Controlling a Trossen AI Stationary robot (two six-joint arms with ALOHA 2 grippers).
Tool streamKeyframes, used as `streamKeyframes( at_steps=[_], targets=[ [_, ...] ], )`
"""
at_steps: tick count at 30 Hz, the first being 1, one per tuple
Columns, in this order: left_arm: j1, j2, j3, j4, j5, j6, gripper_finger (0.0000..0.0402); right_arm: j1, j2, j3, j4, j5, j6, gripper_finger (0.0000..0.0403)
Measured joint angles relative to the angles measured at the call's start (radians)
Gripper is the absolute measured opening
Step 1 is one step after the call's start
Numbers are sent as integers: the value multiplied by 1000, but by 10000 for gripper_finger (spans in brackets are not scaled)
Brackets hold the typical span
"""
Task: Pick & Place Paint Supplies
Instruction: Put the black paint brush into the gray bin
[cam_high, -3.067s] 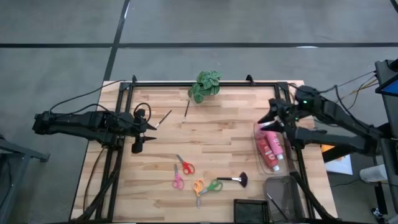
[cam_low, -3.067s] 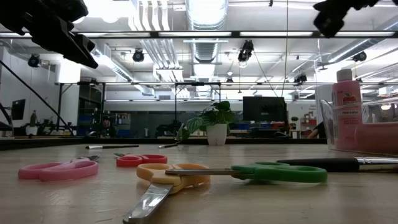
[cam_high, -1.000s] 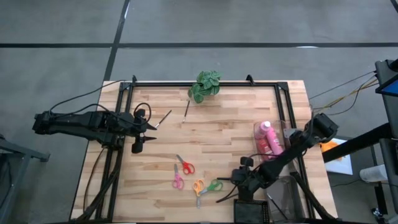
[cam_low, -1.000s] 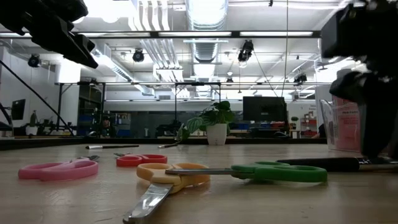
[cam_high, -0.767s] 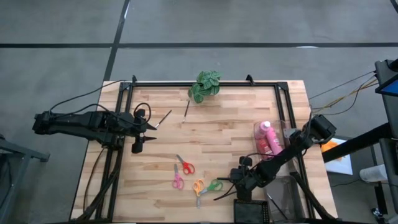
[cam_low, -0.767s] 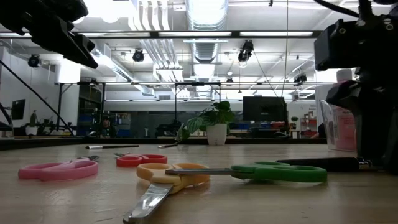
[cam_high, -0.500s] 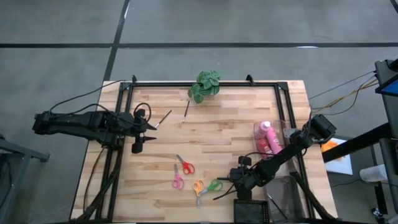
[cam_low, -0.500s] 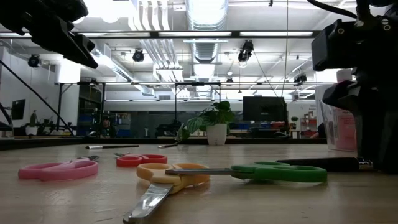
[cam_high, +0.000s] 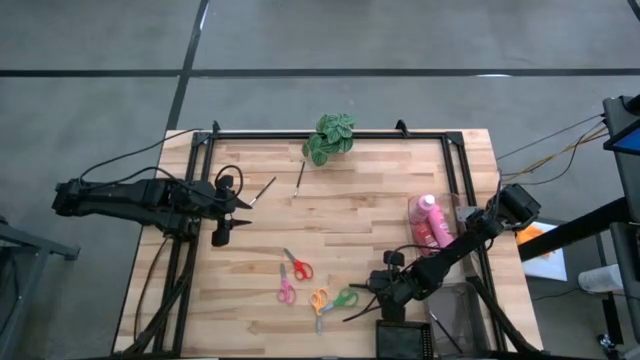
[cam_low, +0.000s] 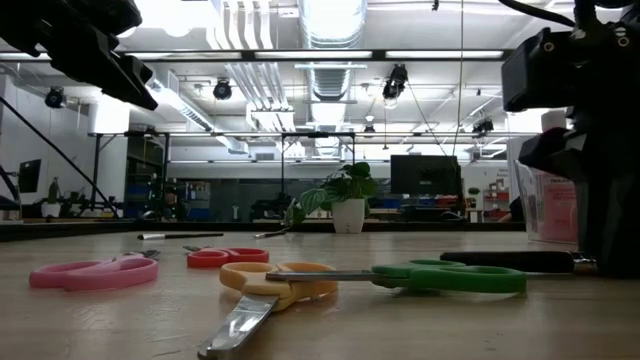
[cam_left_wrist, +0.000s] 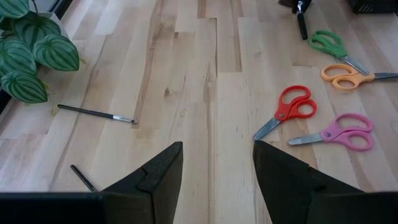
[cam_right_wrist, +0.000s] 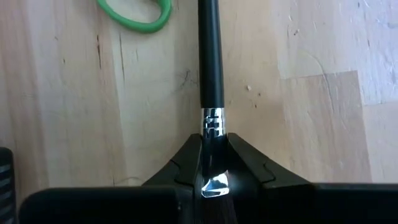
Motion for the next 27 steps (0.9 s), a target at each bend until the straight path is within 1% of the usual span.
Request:
streamKeyframes(
  at_steps=[3, 5, 8, 12, 15, 20, 22, 24, 27],
  targets=[
    [0, 0, 0, 0, 0, 0, 197, -1, -31, -4, -42, -2, 0, 41],
    [0, 0, 0, 0, 0, 0, 197, -4, -67, -7, -78, -1, -1, 32],
    [0, 0, 0, 0, 0, 0, 197, -5, -150, -6, -108, 0, 0, 22],
    [0, 0, 0, 0, 0, 1, 197, -5, -273, -6, -125, 0, 25, 22],
    [0, 0, 0, 0, 0, 4, 197, -3, -376, -6, -123, -4, 105, 23],
    [0, 0, 0, 0, 0, 4, 197, 14, -514, -6, -133, -50, 329, 25],
    [0, 0, 0, 0, 0, 4, 197, 33, -547, -5, -135, -67, 432, 26],
    [0, 0, 0, 0, 0, 3, 197, 59, -568, -5, -137, -73, 498, 27],
    [0, 0, 0, 0, 0, 3, 197, 99, -576, -5, -159, -44, 521, 27]
  ],
)
